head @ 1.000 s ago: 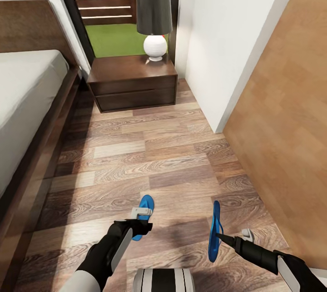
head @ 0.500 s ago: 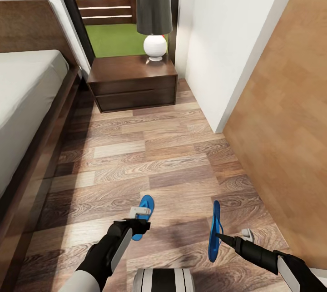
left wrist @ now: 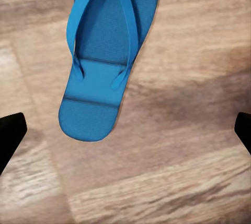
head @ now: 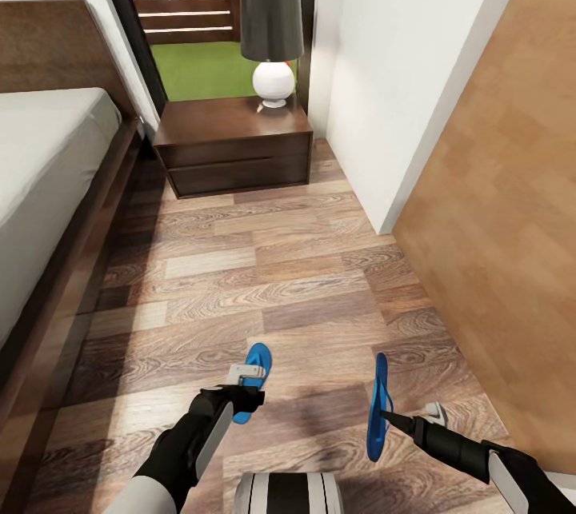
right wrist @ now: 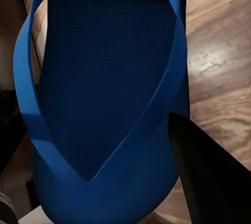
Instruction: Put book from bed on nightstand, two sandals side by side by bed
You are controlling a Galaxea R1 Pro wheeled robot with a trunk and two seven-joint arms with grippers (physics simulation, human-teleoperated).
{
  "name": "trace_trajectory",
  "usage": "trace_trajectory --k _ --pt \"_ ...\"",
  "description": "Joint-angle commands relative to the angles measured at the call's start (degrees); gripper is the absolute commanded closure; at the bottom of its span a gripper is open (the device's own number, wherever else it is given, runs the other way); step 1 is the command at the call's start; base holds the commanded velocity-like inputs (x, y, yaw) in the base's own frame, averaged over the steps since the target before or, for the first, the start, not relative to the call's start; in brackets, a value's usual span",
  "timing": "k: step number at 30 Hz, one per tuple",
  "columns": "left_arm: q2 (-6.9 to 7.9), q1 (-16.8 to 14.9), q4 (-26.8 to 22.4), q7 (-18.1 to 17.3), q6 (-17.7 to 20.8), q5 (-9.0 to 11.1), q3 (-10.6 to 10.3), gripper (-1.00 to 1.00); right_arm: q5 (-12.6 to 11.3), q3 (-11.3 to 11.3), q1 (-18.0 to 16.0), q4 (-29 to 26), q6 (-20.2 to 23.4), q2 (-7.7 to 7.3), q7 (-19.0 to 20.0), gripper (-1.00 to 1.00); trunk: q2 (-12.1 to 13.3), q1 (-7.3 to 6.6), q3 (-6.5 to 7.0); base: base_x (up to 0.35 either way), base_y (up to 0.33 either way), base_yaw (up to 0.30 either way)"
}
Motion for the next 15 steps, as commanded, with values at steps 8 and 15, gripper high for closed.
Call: trace_trajectory --k 8,15 --pt "0.03 0.0 -0.1 0.6 0.2 0.6 -0.2 -1.0 -0.4 0.0 0.0 0.0 0.3 0.0 0.2 1.0 0.0 -0.01 -0.04 0.131 0.0 0.0" --pt "0.03 0.0 -0.1 0.6 0.3 0.6 -0.2 -1.0 -0.4 0.0 0.0 0.0 0.2 0.0 0.3 1.0 0.0 -0.01 -0.04 0.02 0.0 0.0"
